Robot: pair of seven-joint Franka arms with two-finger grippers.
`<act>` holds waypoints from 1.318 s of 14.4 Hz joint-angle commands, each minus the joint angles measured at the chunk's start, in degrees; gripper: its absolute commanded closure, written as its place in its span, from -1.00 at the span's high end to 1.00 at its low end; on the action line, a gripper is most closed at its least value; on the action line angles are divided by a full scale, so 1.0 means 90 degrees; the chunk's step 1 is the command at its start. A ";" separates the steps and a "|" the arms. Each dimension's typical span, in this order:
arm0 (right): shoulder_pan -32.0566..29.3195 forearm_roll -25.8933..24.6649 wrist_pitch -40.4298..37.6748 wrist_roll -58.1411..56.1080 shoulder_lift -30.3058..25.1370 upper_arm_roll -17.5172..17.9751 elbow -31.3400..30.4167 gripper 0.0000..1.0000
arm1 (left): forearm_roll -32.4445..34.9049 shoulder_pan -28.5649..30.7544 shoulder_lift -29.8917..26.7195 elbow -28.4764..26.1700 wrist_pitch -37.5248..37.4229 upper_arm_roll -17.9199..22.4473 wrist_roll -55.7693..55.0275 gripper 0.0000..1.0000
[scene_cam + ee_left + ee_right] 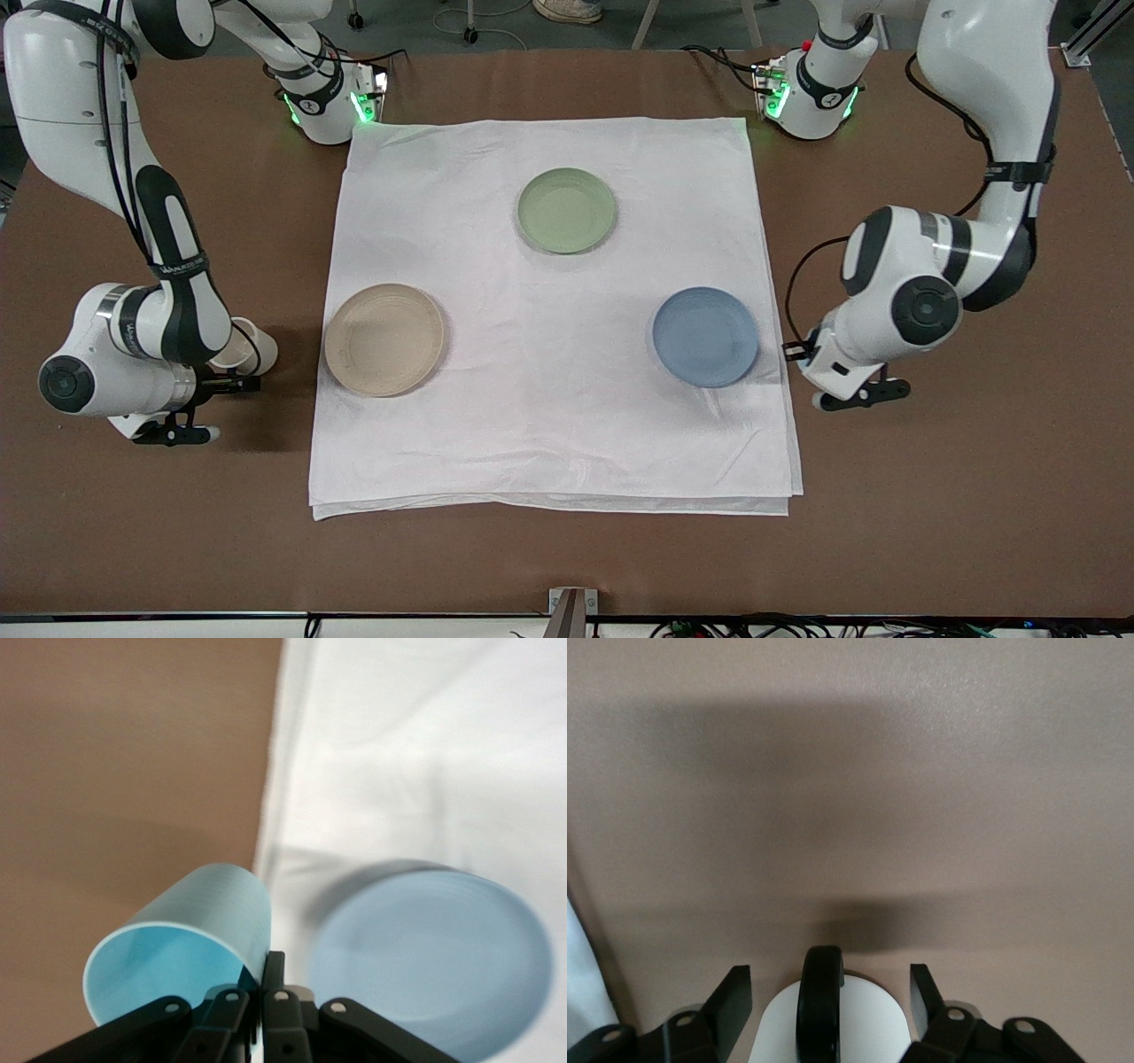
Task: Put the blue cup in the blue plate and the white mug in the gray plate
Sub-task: 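Grasp the mug with the right gripper while the left gripper lifts the cup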
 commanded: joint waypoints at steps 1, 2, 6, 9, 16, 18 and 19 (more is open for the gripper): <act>-0.0085 0.0015 -0.0042 -0.0108 -0.0072 0.0053 -0.0123 0.28 | 0.0108 -0.0611 0.0164 0.0195 -0.0111 0.0027 -0.0885 -1.00; -0.0075 0.0015 -0.0042 -0.0108 -0.0072 0.0053 -0.0133 0.23 | 0.0098 -0.0825 0.0271 0.0320 -0.0101 0.0027 -0.1139 -1.00; -0.0075 0.0015 -0.0101 -0.0078 -0.0072 0.0053 -0.0133 -0.07 | 0.0098 -0.1354 0.0652 0.0614 -0.0033 0.0027 -0.1640 -1.00; -0.0085 0.0015 -0.0149 -0.0176 -0.0072 0.0053 -0.0133 -0.54 | 0.0098 -0.1472 0.0936 0.0693 0.0065 0.0027 -0.1816 -1.00; -0.0017 0.0015 -0.0169 -0.0205 -0.0091 0.0063 -0.0123 -0.89 | 0.0108 -0.1482 0.1132 0.0683 0.0163 0.0017 -0.1796 -0.93; 0.0023 0.0015 -0.0314 -0.0205 -0.0140 0.0073 -0.0084 -0.91 | 0.0098 -0.1472 0.1122 0.0683 0.0163 0.0007 -0.1777 -0.88; 0.0042 0.0025 -0.0519 -0.0205 -0.0179 0.0092 -0.0026 -0.92 | 0.0098 -0.1462 0.1122 0.0683 0.0163 0.0007 -0.1748 -0.85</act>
